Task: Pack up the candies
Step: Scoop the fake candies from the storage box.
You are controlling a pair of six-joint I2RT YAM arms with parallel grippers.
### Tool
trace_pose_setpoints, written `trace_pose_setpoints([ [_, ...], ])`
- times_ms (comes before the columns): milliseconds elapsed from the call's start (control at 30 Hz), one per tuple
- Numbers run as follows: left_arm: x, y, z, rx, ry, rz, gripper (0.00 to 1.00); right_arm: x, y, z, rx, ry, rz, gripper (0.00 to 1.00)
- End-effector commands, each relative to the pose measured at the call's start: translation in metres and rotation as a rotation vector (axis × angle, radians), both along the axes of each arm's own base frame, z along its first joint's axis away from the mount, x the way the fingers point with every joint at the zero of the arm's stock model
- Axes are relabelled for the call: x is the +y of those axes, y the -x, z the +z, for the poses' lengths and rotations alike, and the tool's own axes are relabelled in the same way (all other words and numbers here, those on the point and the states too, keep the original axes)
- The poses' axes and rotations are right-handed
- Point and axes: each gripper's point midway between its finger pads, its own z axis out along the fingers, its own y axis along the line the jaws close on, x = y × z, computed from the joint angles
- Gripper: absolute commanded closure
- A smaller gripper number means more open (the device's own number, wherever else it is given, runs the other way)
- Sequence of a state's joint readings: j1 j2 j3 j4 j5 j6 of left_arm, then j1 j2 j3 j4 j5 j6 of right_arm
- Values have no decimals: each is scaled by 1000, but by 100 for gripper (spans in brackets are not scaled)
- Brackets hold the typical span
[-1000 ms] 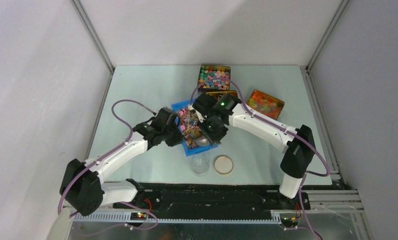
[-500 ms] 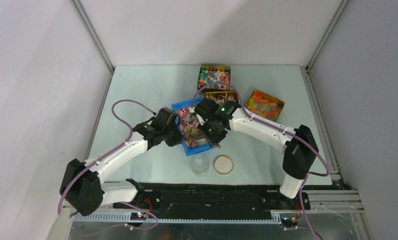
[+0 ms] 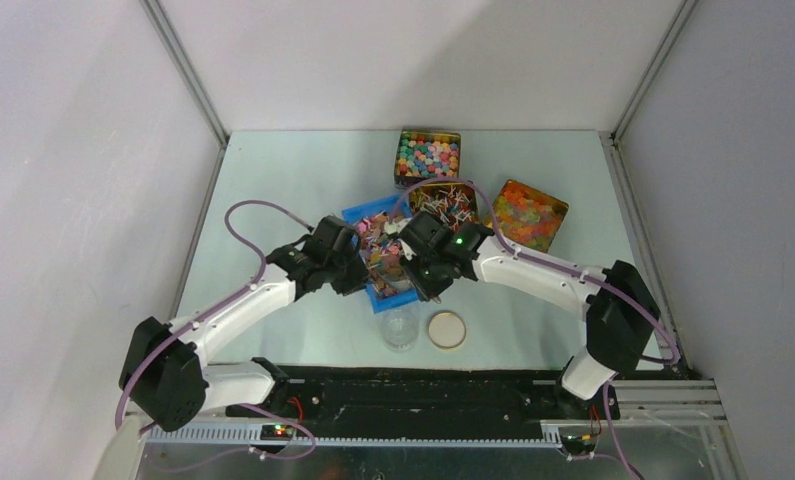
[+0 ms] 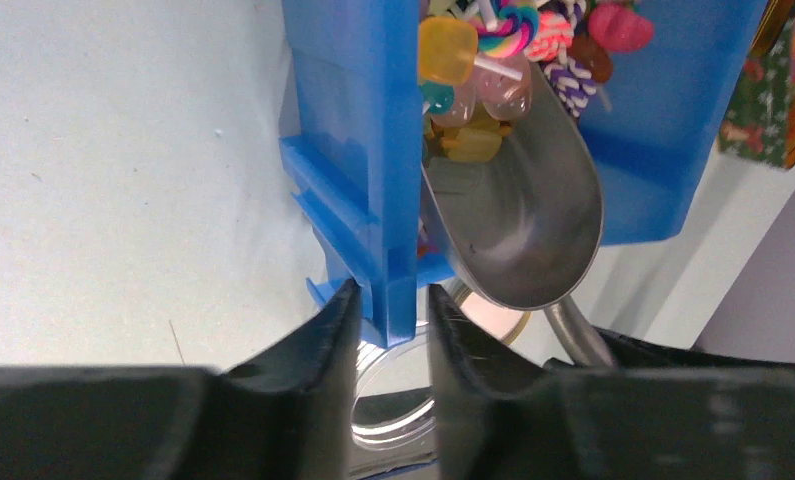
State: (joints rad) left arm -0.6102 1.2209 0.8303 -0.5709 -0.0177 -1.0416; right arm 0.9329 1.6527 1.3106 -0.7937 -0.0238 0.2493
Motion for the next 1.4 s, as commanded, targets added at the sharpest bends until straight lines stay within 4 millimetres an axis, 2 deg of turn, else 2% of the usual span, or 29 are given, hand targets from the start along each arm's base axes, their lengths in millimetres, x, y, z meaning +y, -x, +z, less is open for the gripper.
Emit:
trace_pose_setpoints([
  [0, -10, 16, 7, 32, 47, -42, 60, 10, -5, 19, -123, -79, 34, 100],
  [133, -11, 14, 19, -1, 70, -34, 50, 0, 2, 3, -164, -56, 46, 100],
  [400, -7, 13, 37, -62, 112, -11, 43, -6, 8, -2, -217, -76, 59, 100],
  [567, -4, 13, 50, -120, 150, -5, 25, -9, 9, -1, -257, -95, 57, 100],
  [633, -3, 13, 55, -144, 166, -4, 21, -11, 9, -3, -271, -96, 60, 100],
  [733, -1, 15, 56, -157, 178, -2, 19, -16, 10, -7, -293, -91, 61, 100],
  [1000, 2, 22, 54, -163, 203, -10, 17, -24, 10, 8, -367, -102, 49, 100],
  [1367, -9, 27, 57, -190, 277, -62, 13, -43, 20, 19, -416, -120, 24, 100],
])
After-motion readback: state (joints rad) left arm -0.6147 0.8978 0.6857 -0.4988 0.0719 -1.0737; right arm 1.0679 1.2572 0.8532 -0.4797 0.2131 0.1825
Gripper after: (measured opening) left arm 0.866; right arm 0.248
